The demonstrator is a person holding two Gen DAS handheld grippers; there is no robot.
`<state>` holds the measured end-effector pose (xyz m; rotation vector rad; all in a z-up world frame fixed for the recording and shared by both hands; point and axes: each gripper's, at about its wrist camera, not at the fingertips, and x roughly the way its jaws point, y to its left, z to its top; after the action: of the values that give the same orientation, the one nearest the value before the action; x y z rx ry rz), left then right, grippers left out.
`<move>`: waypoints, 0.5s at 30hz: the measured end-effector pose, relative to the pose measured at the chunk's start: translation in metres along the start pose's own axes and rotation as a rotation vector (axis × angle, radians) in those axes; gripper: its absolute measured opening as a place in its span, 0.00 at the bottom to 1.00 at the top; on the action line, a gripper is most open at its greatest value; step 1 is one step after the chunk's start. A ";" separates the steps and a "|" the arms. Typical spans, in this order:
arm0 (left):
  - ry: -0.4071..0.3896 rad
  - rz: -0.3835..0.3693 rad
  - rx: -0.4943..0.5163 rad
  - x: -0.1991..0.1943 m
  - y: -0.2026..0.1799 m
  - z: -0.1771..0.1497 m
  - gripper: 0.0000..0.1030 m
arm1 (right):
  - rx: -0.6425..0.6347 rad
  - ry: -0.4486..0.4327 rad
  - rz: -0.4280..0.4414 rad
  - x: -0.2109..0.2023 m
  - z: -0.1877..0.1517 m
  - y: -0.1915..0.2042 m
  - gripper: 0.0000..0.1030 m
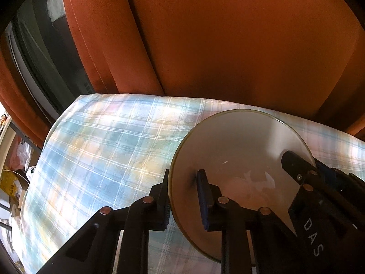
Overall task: Organize plates and bowls
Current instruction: 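Carry the bowl with the right gripper toward the bowl beside the plates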
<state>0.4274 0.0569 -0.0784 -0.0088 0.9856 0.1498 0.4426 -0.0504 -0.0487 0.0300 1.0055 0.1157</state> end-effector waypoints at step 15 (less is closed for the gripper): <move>-0.022 -0.024 -0.018 -0.034 0.017 -0.006 0.18 | -0.007 -0.001 -0.017 -0.029 -0.005 0.011 0.19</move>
<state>0.4019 0.0688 -0.0520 -0.0351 0.9614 0.1366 0.4218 -0.0426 -0.0258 0.0154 1.0040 0.1039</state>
